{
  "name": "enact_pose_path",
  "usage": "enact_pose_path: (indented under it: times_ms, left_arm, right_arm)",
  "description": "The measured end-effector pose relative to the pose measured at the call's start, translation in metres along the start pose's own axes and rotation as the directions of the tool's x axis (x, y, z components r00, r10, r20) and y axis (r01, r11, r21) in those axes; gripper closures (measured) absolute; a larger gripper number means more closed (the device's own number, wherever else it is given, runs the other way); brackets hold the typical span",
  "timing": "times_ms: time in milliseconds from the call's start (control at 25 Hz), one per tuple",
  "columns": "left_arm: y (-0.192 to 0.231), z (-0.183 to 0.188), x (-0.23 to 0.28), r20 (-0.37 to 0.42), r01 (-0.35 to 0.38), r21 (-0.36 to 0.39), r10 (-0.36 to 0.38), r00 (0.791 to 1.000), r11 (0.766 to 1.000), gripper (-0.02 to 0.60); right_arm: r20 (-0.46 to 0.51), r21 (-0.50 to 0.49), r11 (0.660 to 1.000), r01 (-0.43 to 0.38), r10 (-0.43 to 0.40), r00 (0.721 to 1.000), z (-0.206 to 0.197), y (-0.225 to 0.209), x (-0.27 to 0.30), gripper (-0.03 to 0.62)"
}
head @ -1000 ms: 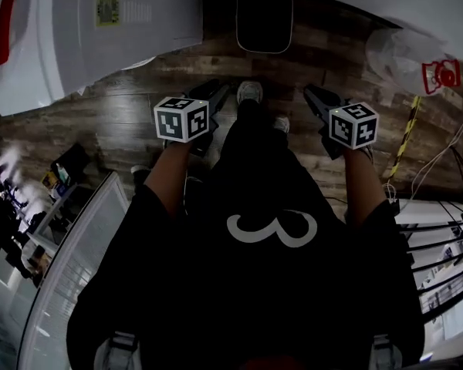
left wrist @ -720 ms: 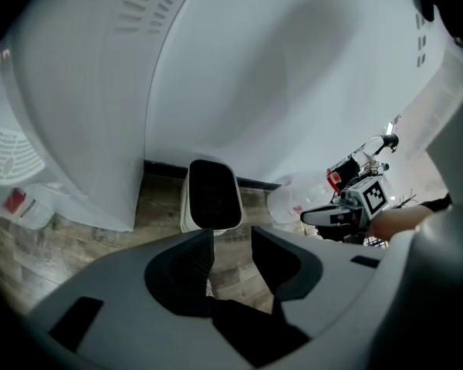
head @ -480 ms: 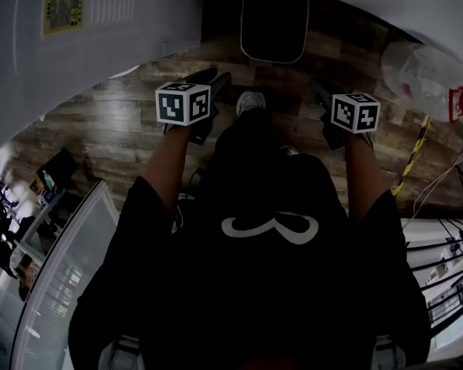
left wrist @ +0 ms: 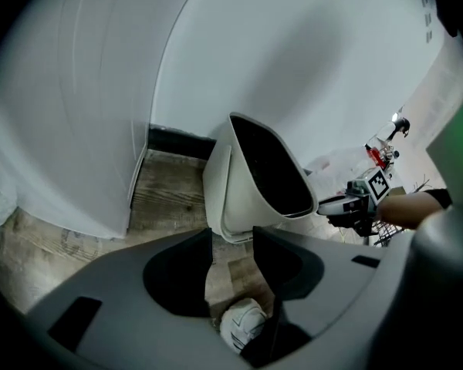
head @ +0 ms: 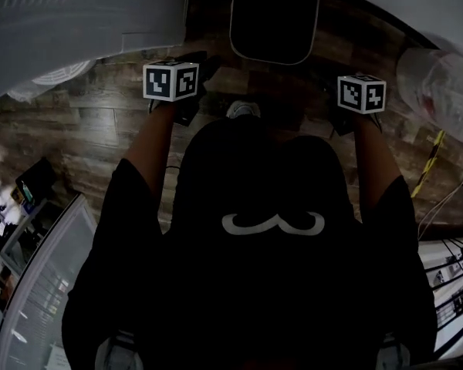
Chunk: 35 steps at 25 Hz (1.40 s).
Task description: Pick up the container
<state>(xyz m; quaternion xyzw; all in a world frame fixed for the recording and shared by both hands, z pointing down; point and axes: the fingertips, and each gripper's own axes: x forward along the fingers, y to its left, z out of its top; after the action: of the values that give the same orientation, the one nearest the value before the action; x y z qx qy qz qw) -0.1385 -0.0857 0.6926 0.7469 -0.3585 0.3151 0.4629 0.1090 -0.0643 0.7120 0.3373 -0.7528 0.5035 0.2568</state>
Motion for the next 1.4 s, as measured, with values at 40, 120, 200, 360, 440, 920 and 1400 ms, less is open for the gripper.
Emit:
enact_pose_path:
  times_ms: [40,120,200,360,440,920,1400]
  left_arm:
    - [0.004,-0.002,0.008,0.002,-0.001,0.013,0.001,1.0,1.0,0.426]
    - [0.011,-0.005,0.024,0.004,0.005,0.034,-0.005,1.0,0.999,0.42]
    - [0.014,-0.009,0.037,0.001,0.023,0.041,-0.023,1.0,0.999,0.417]
    - [0.019,-0.011,0.059,-0.003,0.056,0.088,-0.056,0.998,0.995,0.417]
    - [0.023,-0.014,0.069,-0.008,0.069,0.101,-0.069,0.998,0.992,0.416]
    - [0.018,-0.019,0.103,-0.036,0.151,0.17,-0.147,0.988,0.974,0.417]
    - [0.016,-0.02,0.116,-0.023,0.23,0.085,-0.229,0.973,0.969,0.419]
  right_arm:
    - [-0.006,-0.011,1.0,0.004,-0.004,1.0,-0.003,-0.008,0.006,0.485]
    - [-0.017,-0.039,0.999,0.007,-0.008,1.0,-0.005,-0.02,0.018,0.485]
    - [-0.026,-0.068,0.998,0.0,-0.002,1.0,-0.005,-0.028,0.029,0.477]
    - [-0.017,-0.08,0.997,-0.018,0.017,1.0,-0.006,-0.042,0.042,0.473]
    - [-0.017,-0.085,0.996,-0.035,0.033,0.999,-0.007,-0.045,0.048,0.471]
    - [-0.057,-0.133,0.988,-0.075,0.068,0.996,-0.002,-0.036,0.078,0.457]
    - [-0.114,-0.172,0.978,-0.122,0.103,0.988,-0.007,-0.028,0.084,0.462]
